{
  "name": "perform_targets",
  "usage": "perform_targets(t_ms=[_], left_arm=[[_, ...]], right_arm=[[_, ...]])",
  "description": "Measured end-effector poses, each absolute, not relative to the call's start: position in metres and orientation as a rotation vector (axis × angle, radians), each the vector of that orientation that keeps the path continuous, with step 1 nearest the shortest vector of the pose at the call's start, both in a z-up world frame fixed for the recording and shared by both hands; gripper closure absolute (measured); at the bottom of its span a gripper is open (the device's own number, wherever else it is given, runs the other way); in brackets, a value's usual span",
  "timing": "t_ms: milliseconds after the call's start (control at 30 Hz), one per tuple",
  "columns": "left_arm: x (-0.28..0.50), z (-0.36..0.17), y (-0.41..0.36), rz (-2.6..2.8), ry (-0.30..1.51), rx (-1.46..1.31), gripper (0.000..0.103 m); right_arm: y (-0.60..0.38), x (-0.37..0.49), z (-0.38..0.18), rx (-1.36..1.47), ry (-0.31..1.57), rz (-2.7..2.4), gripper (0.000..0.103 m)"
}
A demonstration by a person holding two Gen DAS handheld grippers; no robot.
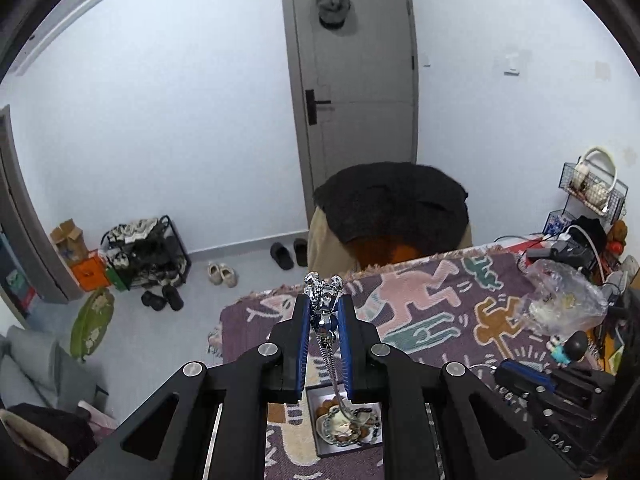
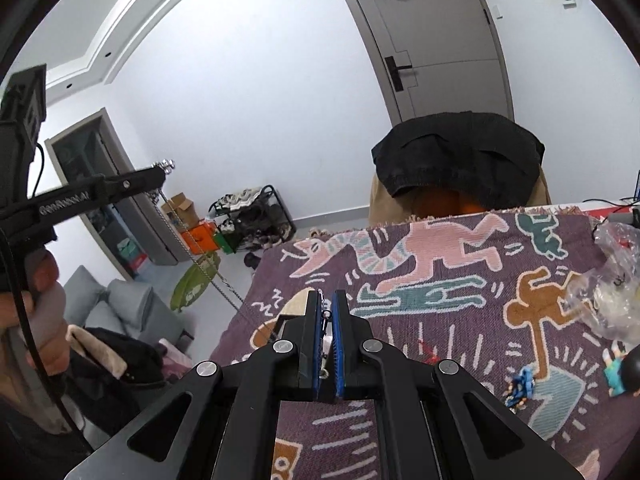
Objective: Organize jewelry
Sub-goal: 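Lift the silver chain with the left tool, lower into the box, open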
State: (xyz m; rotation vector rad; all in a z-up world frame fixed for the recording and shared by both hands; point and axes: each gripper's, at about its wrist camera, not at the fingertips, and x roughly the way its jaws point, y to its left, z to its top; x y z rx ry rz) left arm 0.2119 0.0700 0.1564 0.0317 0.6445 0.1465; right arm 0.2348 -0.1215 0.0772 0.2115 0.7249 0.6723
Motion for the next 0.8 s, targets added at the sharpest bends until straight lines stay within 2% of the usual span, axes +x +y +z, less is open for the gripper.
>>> perform_targets(t_ms=[367,533,567,600,667,800], left_arm=[[0.229,0.075,0.077,0.075,0.794,-0.028,0.088],[0.232,0.041,0.085,0.054,0.86,-0.078,0.083],[0.231,0.034,0.089,0.053,0.873,-0.096,0.073],[0.23,0.029,0.092,0.054,0.877,-0.108,0.054],[0.225,0.022,0.098,0.066,0.859,-0.116,0.034],[0.213,0.01,0.115,0.086,0.845,-0.153,0.034]], right_arm=[[-0.099,0.237,0.059,0.173,0.759,0.685,0.096],[-0.085,0.238,0.051,0.148,0.776,0.691,0.096],[-0.081,0.239,0.048,0.142,0.782,0.694,0.096],[-0.078,0.24,0.046,0.139,0.785,0.695,0.096],[-0.071,0.242,0.039,0.129,0.799,0.699,0.096],[-0.053,0.247,0.022,0.111,0.835,0.714,0.096]])
